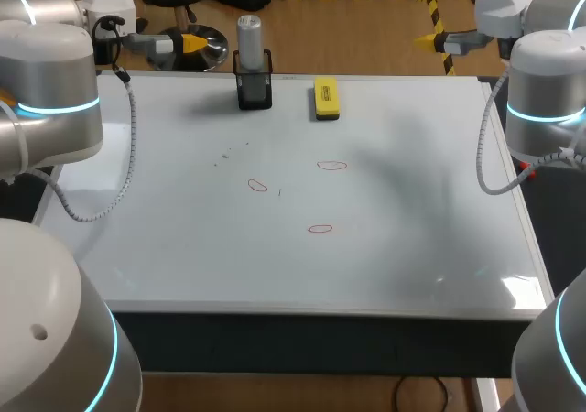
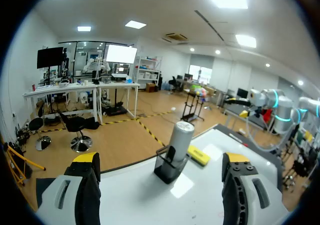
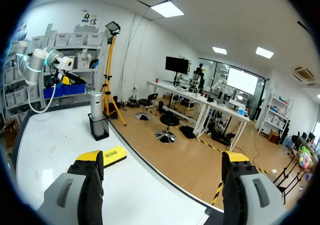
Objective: Pick up the inspection probe, press it on each red-marked spot on the whiteboard one by one, put down the probe, pick up the eraser, and wipe off all the red marks.
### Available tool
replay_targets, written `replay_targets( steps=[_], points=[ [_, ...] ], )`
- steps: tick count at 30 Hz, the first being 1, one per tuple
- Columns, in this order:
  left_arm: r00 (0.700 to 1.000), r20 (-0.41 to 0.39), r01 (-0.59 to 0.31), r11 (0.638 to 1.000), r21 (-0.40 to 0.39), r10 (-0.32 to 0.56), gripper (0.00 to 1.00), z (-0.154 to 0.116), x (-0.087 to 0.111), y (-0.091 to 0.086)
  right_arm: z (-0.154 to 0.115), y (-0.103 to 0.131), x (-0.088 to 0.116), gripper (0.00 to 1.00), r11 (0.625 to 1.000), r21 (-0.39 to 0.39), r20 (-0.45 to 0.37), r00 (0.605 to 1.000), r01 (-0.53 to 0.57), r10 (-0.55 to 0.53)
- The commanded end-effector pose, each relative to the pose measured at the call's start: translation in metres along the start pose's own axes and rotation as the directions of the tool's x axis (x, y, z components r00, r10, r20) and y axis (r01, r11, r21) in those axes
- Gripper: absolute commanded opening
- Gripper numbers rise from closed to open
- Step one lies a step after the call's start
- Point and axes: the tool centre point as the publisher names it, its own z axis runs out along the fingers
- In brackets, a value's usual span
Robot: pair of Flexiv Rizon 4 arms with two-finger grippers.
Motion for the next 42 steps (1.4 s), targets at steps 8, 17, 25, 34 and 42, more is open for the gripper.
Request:
replay_targets(
  steps=[8, 17, 25, 34, 42],
  points=[
    [1.000, -0.002, 0.001, 1.000, -0.001, -0.001, 1.00, 0.000, 0.000, 0.000, 0.000, 0.000, 0.000, 1.00, 1.000, 0.002, -0.001, 1.000, 0.000, 0.000],
    [0.993, -0.112, -0.044, 0.998, 0.032, 0.048, 1.00, 0.004, 0.003, -0.003, 0.000, 0.000, 0.000, 1.00, 1.000, 0.002, -0.001, 1.000, 0.000, 0.000],
    [0.907, -0.368, -0.174, 0.979, 0.110, 0.203, 1.00, 0.020, 0.009, -0.008, 0.000, 0.000, 0.000, 1.00, 1.000, 0.002, -0.001, 1.000, 0.000, 0.000],
    [0.793, -0.511, -0.265, 0.943, 0.201, 0.331, 1.00, 0.040, 0.024, -0.018, 0.000, 0.000, 0.000, 1.00, 1.000, 0.002, -0.001, 1.000, 0.000, 0.000],
    [0.723, -0.588, -0.266, 0.932, 0.247, 0.362, 1.00, 0.069, 0.037, -0.014, 0.000, 0.000, 0.000, 1.00, 1.000, 0.002, -0.001, 1.000, 0.000, 0.000]
  ],
)
